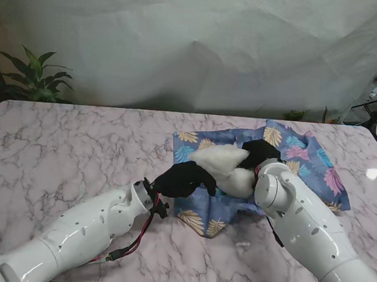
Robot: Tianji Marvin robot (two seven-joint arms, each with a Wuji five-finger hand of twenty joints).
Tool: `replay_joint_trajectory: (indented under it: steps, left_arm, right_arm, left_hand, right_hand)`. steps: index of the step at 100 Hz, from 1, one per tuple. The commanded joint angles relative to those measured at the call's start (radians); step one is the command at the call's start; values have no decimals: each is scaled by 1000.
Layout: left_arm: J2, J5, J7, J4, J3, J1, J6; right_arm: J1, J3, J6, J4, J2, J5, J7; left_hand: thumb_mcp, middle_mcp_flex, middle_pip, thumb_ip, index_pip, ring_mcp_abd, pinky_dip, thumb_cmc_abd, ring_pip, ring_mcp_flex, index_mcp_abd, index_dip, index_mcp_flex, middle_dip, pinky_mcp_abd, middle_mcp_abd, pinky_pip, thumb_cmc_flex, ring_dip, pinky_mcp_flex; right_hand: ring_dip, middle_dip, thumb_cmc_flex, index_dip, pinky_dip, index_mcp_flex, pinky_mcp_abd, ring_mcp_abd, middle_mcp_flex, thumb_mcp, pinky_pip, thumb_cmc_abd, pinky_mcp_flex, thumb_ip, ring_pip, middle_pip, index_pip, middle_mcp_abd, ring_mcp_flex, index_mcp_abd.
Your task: Put a pillowcase on a pillow
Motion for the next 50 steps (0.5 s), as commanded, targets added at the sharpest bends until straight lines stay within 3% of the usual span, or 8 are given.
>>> replay_joint_trajectory:
  steps: [1, 12, 17, 23, 32, 43, 48, 50]
  left_arm:
    - [9, -26, -24, -44, -25, 24, 17]
    - [37, -75, -132, -101, -58, 47, 35]
    - [43, -80, -160, -98, -49, 40, 38]
    - [51, -146, -256, -98, -36, 35, 41]
    - [43, -234, -331, -51, 6, 10, 20]
    - [24, -328, -399, 22, 67, -21, -9]
    - [13, -372, -430, 54, 93, -36, -16]
    - [8, -388, -440, 67, 103, -41, -20]
  right_arm:
    - [2, 7, 7, 14, 3, 2, 8]
    - [7, 15, 29, 27, -7, 37, 0]
    - [8, 21, 40, 28, -13, 60, -5]
    - [5, 29, 50, 24, -19, 80, -12]
    - [-2, 43, 64, 9, -23, 98, -17]
    - [-12, 65, 82, -13, -27, 118, -21]
    - [-17, 73, 87, -24, -29, 128, -22]
    - [-18, 75, 88, -28, -29, 130, -21]
  left_hand:
    - [70, 30, 29, -46, 30, 11, 42, -44, 48, 29, -26, 19, 42, 25, 10, 12, 62, 69, 51, 6]
    - [47, -11, -7, -43, -33, 5, 30, -24, 1, -1, -13, -5, 5, 18, 10, 13, 26, 69, 41, -25]
    - [18, -51, -53, -29, -96, -9, 0, -16, -82, -27, -9, -29, -38, -8, 6, 1, -41, 69, -19, -39]
    - [-38, -116, -92, -4, -175, -6, -10, 12, -149, -76, 32, -61, -107, -36, -2, 13, -111, 69, -76, -69]
    - [-97, -162, -117, 9, -229, 4, -4, 29, -198, -101, 69, -86, -138, -60, -21, 52, -165, 32, -138, -70]
    - [-80, -259, -174, 62, -352, 9, -2, 80, -238, -192, 139, -149, -204, -111, -62, 86, -298, -67, -357, -91]
    - [-68, -325, -199, 125, -411, 12, -1, 130, -278, -253, 169, -182, -241, -139, -90, 98, -387, -119, -414, -119]
    - [-71, -356, -207, 135, -432, 12, -2, 138, -295, -286, 182, -193, -262, -147, -95, 102, -427, -129, -434, -140]
  right_hand:
    - [67, 9, 139, 95, 7, 72, -223, -77, -10, 154, 31, 145, 23, 83, 253, 54, 163, 17, 134, -38]
    - [70, 14, 143, 111, 7, 68, -225, -80, -14, 153, 31, 151, 24, 84, 256, 58, 170, 18, 135, -39]
    - [72, 15, 146, 115, 8, 67, -225, -81, -15, 152, 32, 153, 24, 85, 257, 58, 170, 20, 135, -38]
    - [73, 17, 149, 120, 8, 67, -224, -79, -16, 151, 32, 154, 24, 85, 260, 59, 170, 23, 136, -35]
    - [74, 18, 150, 123, 8, 67, -223, -80, -17, 148, 31, 158, 23, 86, 260, 59, 168, 25, 137, -34]
    - [76, 20, 154, 127, 8, 65, -220, -80, -19, 145, 32, 160, 23, 87, 262, 59, 167, 28, 138, -31]
    - [77, 21, 156, 129, 8, 65, -219, -79, -19, 144, 32, 161, 23, 87, 262, 58, 167, 28, 138, -30]
    - [77, 21, 156, 129, 8, 65, -218, -79, -20, 143, 32, 162, 23, 88, 263, 58, 166, 29, 138, -29]
